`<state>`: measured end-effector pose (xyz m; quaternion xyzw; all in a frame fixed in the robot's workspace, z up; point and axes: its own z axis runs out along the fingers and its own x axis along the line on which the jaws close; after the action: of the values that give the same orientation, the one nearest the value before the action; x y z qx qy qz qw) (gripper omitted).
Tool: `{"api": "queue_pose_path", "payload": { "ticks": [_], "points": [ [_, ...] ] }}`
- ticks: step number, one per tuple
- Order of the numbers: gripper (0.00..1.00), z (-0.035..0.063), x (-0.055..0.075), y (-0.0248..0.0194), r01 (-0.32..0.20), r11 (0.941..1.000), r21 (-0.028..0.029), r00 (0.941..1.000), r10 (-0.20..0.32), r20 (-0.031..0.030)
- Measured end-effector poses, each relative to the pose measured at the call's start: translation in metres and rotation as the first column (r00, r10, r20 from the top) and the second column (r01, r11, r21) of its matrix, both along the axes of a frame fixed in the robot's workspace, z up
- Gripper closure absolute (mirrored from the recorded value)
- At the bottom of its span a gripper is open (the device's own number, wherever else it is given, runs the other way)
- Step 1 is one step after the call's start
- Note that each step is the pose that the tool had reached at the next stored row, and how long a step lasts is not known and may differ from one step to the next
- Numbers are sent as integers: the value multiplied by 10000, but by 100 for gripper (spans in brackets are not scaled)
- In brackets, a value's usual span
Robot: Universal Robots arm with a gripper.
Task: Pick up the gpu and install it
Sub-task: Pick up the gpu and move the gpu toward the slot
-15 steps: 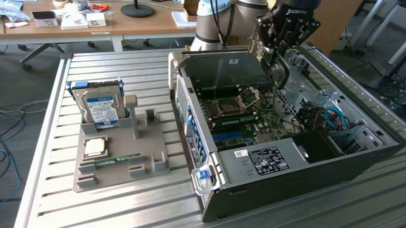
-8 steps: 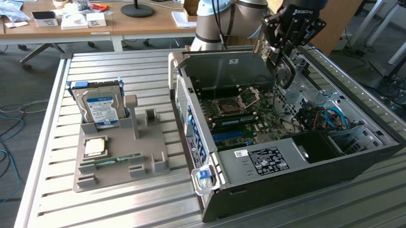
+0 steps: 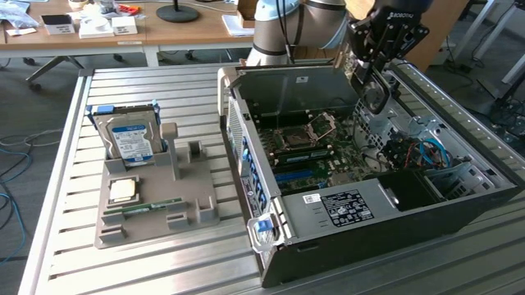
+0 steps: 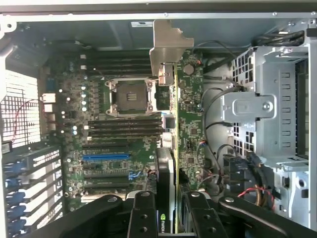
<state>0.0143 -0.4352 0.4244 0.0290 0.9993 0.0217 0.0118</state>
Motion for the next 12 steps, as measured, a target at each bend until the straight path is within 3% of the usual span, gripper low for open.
{"api": "queue_pose_path", "payload": {
  "ticks": [12],
  "points": [
    [73,0,184,0,-1,10000,-1,10000,1,0]
  ]
}}
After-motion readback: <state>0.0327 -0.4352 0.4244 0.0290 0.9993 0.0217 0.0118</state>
